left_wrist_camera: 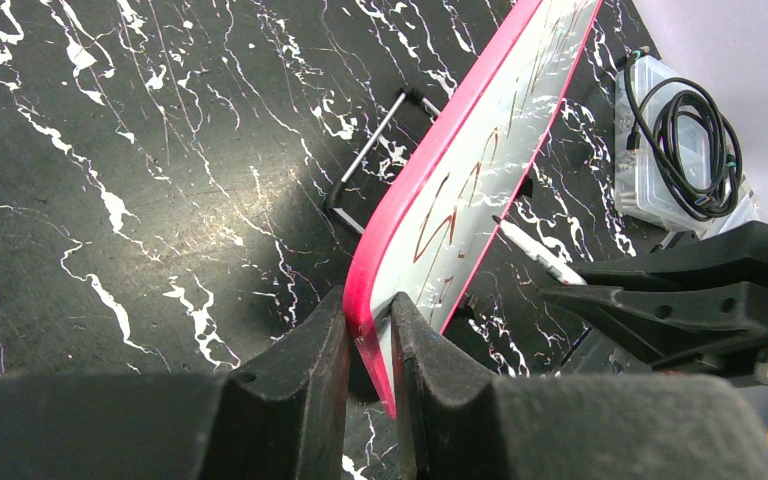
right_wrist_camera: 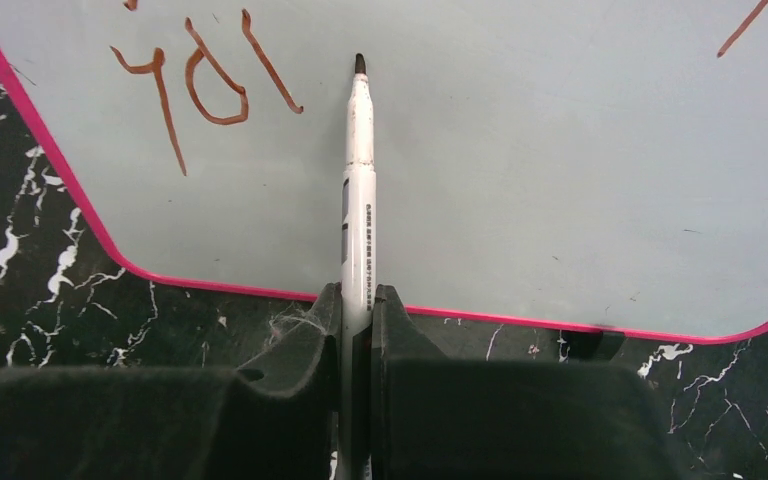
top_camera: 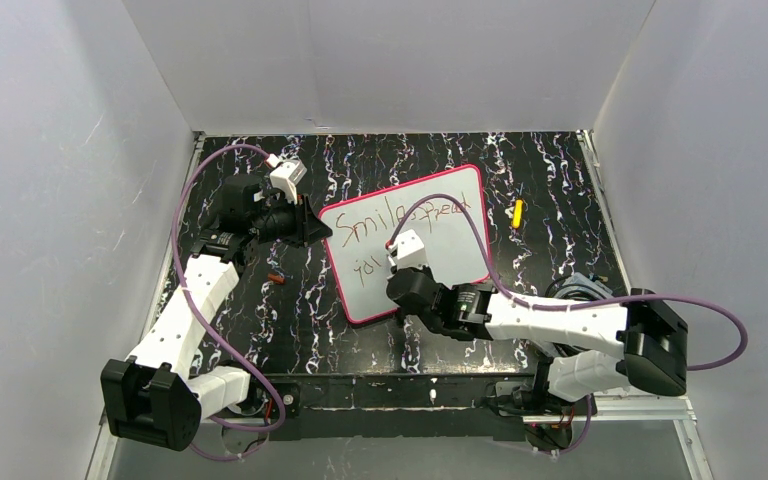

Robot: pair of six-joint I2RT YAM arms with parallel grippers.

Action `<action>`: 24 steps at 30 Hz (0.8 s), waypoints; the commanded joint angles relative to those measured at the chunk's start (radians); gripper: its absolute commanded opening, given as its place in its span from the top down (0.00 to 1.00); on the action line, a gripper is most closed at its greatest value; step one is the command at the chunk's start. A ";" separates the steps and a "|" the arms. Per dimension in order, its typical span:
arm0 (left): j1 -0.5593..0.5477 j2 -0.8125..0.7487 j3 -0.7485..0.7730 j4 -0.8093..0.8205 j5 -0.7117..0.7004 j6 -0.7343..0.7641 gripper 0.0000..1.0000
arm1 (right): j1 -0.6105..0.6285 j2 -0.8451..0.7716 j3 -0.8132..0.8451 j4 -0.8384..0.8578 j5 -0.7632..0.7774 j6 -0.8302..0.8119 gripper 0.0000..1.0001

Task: Write a sentence on the whiteboard

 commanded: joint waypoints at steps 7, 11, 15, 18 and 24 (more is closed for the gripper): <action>-0.004 -0.016 0.008 0.013 0.000 0.019 1.00 | -0.023 0.039 0.047 0.020 -0.008 -0.027 0.99; -0.004 -0.019 0.007 0.013 0.001 0.019 1.00 | -0.022 0.045 0.031 -0.006 -0.052 -0.003 0.99; -0.004 -0.021 0.008 0.013 0.001 0.019 1.00 | -0.020 0.040 -0.001 -0.007 -0.113 0.032 0.99; -0.004 -0.021 0.008 0.013 0.001 0.019 1.00 | -0.008 0.042 -0.017 -0.011 -0.138 0.055 0.99; -0.004 -0.023 0.008 0.013 0.000 0.019 1.00 | 0.028 0.066 -0.025 -0.040 -0.172 0.087 0.99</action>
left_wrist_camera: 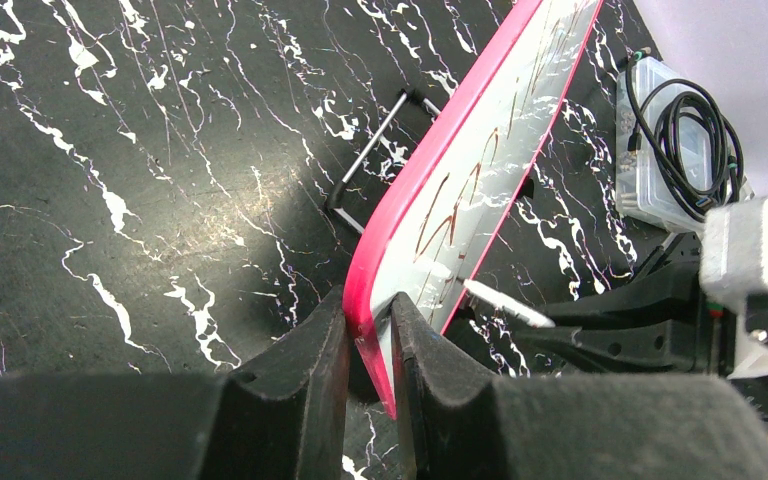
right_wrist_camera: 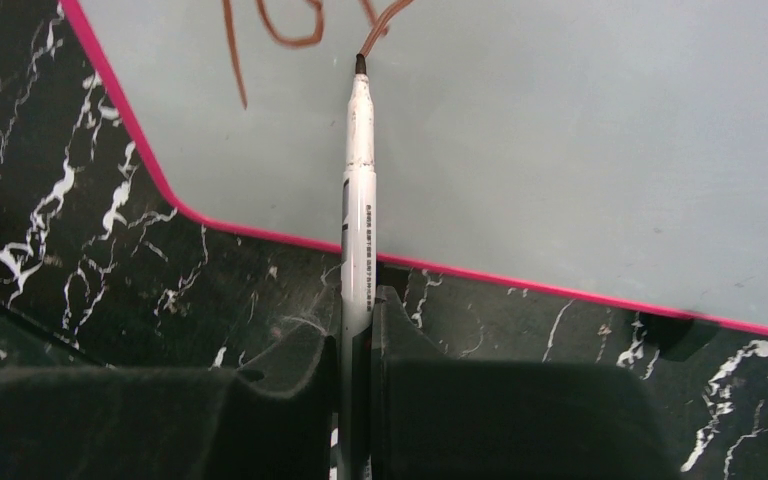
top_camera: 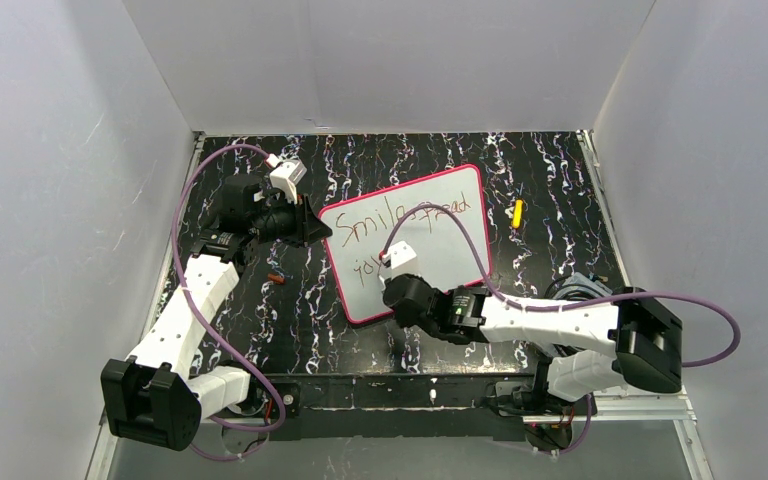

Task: Write a sentence on the whiteboard

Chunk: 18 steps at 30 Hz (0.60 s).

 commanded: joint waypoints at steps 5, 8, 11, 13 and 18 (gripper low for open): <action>-0.005 -0.026 0.007 0.012 0.005 0.019 1.00 | 0.052 0.028 -0.009 -0.043 -0.021 0.052 0.99; -0.004 -0.027 0.006 0.012 0.004 0.019 1.00 | 0.072 0.003 -0.004 -0.033 0.013 0.044 0.99; -0.005 -0.027 0.006 0.012 0.005 0.019 1.00 | 0.096 -0.030 -0.005 0.000 0.033 0.026 0.99; -0.005 -0.026 0.006 0.012 0.004 0.019 1.00 | 0.105 -0.036 -0.004 0.021 0.036 0.019 0.99; -0.004 -0.027 0.006 0.012 0.005 0.019 1.00 | 0.106 0.010 0.022 0.020 0.037 0.008 0.99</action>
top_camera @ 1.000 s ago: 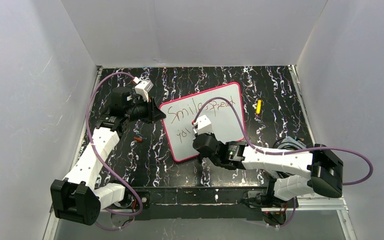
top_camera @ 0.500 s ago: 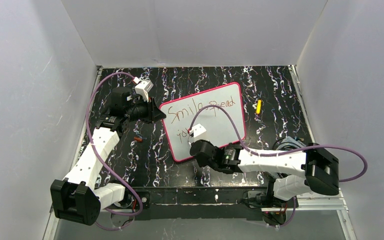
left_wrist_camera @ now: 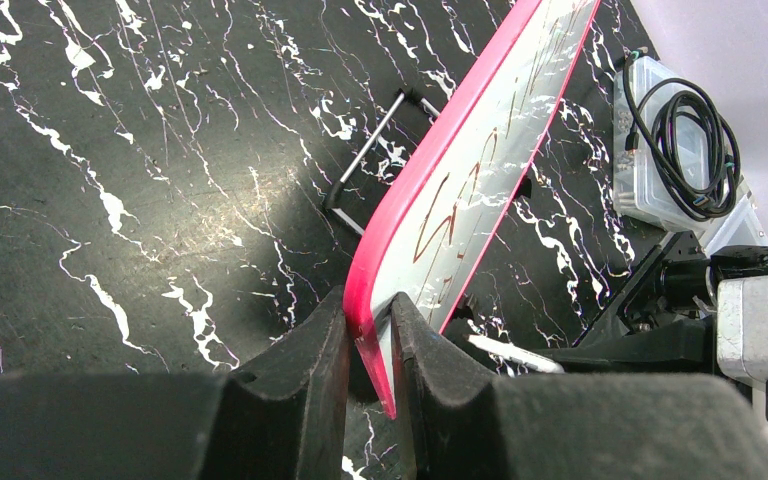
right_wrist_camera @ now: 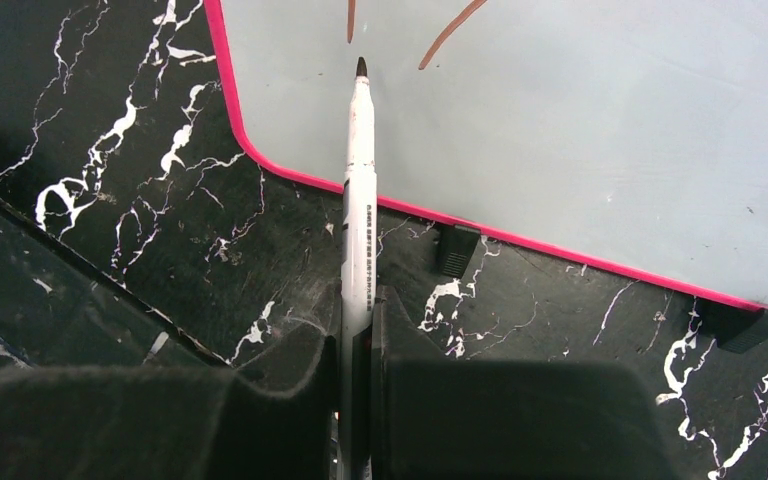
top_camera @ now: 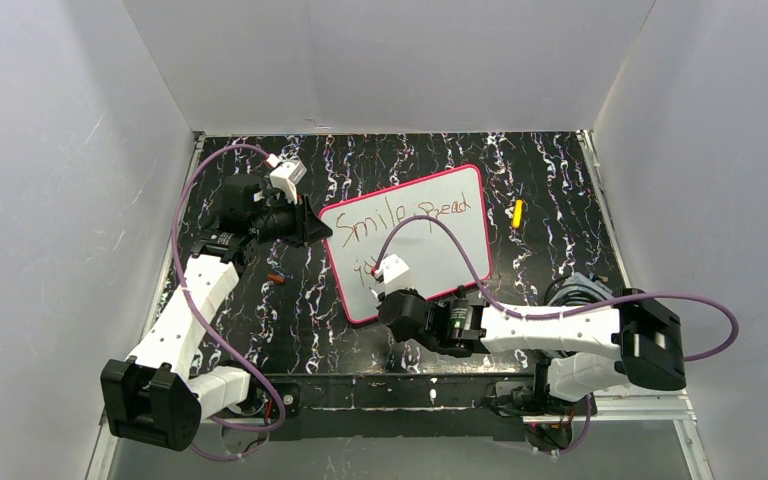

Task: Write a sentence on the whiteboard

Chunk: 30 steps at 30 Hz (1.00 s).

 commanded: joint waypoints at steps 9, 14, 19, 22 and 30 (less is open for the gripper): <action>-0.005 -0.023 0.006 0.012 0.001 0.020 1.00 | 0.004 0.053 0.048 0.060 0.050 -0.049 0.99; -0.005 -0.022 0.006 0.012 0.001 0.020 1.00 | 0.003 0.066 0.061 0.078 0.050 -0.065 0.99; -0.005 -0.021 0.006 0.012 0.002 0.020 1.00 | 0.003 0.086 0.074 0.096 0.045 -0.078 0.99; -0.005 -0.021 0.006 0.012 0.002 0.019 1.00 | 0.003 0.103 0.079 0.094 0.045 -0.078 0.99; -0.005 -0.021 0.006 0.012 0.002 0.019 1.00 | 0.004 0.120 0.081 0.064 0.063 -0.057 0.99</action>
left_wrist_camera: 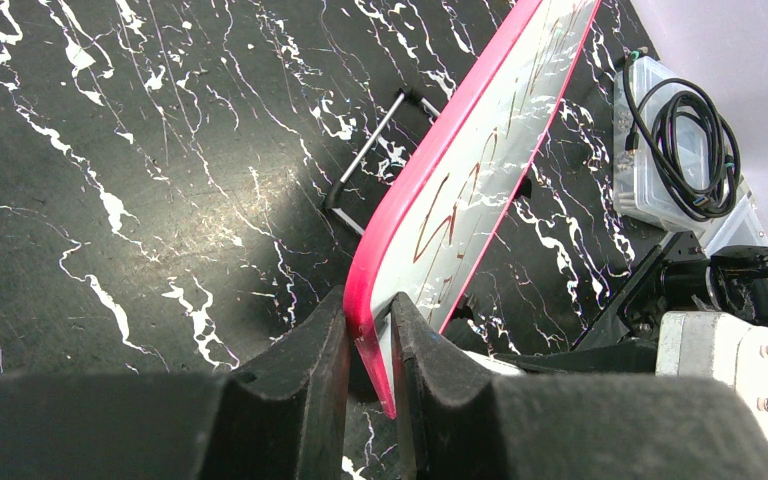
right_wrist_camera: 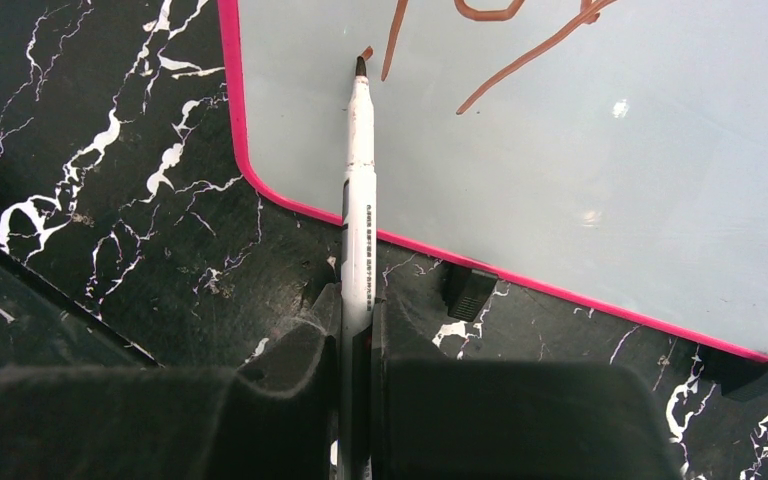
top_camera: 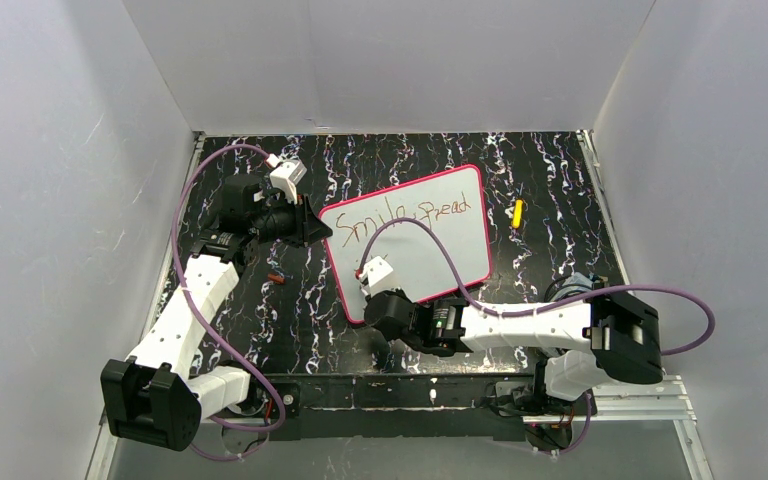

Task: Write a sentence on the whiteboard

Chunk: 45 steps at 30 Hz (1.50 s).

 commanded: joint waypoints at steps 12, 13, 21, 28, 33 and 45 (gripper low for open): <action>-0.004 -0.026 0.005 0.012 0.002 0.018 1.00 | -0.001 0.000 -0.004 -0.043 0.007 0.082 0.99; -0.004 -0.024 0.006 0.012 0.002 0.019 1.00 | 0.000 0.000 -0.006 -0.045 0.003 0.084 0.99; -0.004 -0.025 0.005 0.012 0.002 0.019 1.00 | 0.003 0.004 -0.005 -0.012 -0.039 0.067 0.99; -0.004 -0.025 0.006 0.012 0.002 0.018 1.00 | 0.007 0.005 0.006 0.015 -0.030 0.050 0.99; -0.004 -0.023 0.004 0.012 0.003 0.018 1.00 | 0.007 0.020 0.030 0.047 -0.012 0.029 0.99; -0.004 -0.024 0.006 0.011 0.000 0.018 1.00 | 0.018 -0.156 -0.054 0.149 0.055 0.017 0.99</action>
